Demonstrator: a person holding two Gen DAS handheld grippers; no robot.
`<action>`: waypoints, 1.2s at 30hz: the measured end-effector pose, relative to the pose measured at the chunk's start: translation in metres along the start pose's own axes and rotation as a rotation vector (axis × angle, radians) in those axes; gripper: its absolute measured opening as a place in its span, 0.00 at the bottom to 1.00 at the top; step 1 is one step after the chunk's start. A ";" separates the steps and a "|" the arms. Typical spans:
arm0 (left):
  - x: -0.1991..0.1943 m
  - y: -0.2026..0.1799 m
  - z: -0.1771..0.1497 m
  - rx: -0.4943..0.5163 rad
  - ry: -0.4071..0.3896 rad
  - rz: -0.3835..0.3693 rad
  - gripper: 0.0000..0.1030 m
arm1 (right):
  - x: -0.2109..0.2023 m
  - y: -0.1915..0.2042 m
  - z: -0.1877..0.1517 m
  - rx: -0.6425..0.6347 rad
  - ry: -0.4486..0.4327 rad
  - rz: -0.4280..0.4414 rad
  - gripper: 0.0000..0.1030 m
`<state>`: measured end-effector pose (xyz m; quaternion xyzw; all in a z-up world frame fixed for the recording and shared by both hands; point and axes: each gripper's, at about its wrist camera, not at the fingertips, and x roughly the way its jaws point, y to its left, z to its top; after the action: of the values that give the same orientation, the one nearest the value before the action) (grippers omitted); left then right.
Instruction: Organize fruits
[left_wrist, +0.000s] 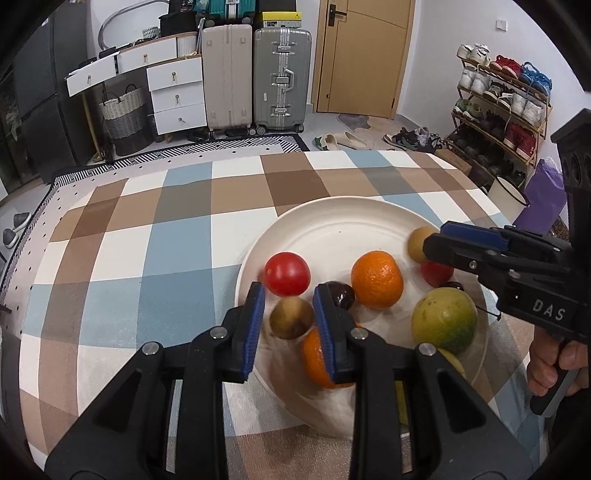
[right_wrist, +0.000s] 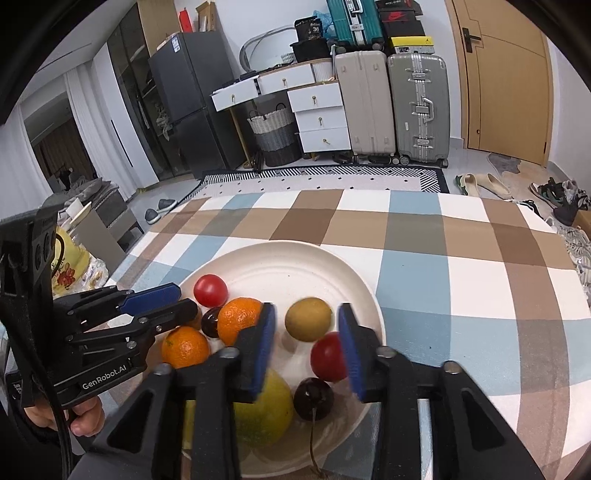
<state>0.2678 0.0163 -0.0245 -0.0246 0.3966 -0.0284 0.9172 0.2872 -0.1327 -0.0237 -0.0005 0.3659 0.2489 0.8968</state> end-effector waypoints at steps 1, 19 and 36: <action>-0.003 0.000 0.000 -0.004 -0.006 0.000 0.37 | -0.003 -0.001 0.000 0.005 -0.007 0.002 0.51; -0.092 -0.004 -0.025 -0.036 -0.159 0.037 1.00 | -0.084 0.021 -0.026 -0.047 -0.176 0.001 1.00; -0.142 -0.019 -0.090 -0.012 -0.257 0.042 1.00 | -0.129 0.056 -0.083 -0.150 -0.260 0.027 1.00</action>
<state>0.1041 0.0060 0.0183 -0.0252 0.2762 -0.0035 0.9608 0.1293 -0.1564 0.0104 -0.0305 0.2270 0.2858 0.9305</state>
